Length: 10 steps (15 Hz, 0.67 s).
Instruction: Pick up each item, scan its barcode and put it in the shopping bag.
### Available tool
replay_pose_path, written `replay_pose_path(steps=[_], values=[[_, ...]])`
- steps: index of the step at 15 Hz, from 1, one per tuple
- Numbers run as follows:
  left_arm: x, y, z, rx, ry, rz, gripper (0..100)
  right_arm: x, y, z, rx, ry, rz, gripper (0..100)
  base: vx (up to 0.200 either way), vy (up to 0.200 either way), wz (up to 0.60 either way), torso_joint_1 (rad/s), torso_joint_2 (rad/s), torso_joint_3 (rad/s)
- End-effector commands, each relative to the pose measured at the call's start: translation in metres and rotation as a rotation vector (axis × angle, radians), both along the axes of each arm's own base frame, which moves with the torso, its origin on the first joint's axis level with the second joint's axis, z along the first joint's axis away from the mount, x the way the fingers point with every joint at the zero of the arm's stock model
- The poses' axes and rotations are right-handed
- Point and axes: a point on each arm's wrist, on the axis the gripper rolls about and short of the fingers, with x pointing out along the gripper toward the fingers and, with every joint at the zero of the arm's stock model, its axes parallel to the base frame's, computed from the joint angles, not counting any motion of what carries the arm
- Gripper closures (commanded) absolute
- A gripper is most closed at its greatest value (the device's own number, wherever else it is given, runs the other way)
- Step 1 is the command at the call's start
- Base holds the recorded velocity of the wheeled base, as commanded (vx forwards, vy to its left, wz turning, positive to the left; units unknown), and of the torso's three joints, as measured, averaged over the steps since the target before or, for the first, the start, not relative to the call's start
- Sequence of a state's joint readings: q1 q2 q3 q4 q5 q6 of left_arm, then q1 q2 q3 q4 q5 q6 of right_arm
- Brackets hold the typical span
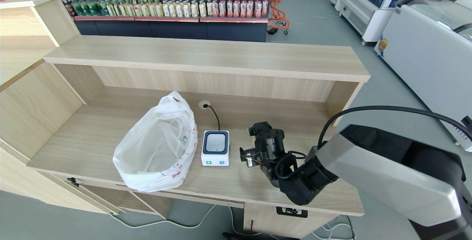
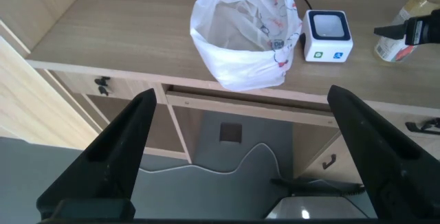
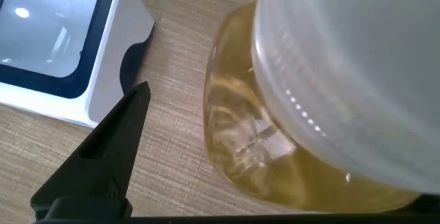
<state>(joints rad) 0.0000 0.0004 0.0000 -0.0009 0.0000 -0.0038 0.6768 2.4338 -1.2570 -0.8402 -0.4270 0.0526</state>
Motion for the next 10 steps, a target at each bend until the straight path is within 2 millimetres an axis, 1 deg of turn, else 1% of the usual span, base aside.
replay_pose_path(steps=[1, 4, 6, 7, 8, 10], values=[[0.000, 0.000, 0.000, -0.001, -0.001, 0.000, 0, 0.004, 0.003, -0.005, 0.000, -0.002, 0.001, 0, 0.000, 0.000, 0.00, 0.000, 0.00, 0.000], [0.000, 0.000, 0.000, 0.001, -0.001, 0.000, 0, 0.010, 0.000, -0.003, -0.006, -0.024, -0.004, 0, 0.000, 0.000, 0.00, 0.000, 0.00, 0.000], [0.000, 0.000, 0.000, 0.001, 0.000, 0.000, 0, 0.015, -0.007, -0.001, 0.015, -0.042, -0.011, 0, 0.000, 0.000, 0.00, 0.000, 0.00, 0.000], [0.000, 0.000, 0.000, 0.001, -0.001, 0.000, 0, 0.017, -0.010, -0.002, 0.016, -0.038, -0.007, 100, 0.000, 0.000, 0.00, 0.000, 0.00, 0.000], [0.000, 0.000, 0.000, 0.001, -0.001, 0.000, 0, 0.019, -0.016, -0.003, 0.013, -0.031, -0.010, 100, 0.000, 0.000, 0.00, 0.000, 0.00, 0.000], [0.000, 0.000, 0.000, 0.001, 0.000, 0.000, 0, 0.019, -0.018, -0.004, 0.008, -0.027, -0.013, 100, 0.000, 0.000, 0.00, 0.000, 0.00, 0.000]])
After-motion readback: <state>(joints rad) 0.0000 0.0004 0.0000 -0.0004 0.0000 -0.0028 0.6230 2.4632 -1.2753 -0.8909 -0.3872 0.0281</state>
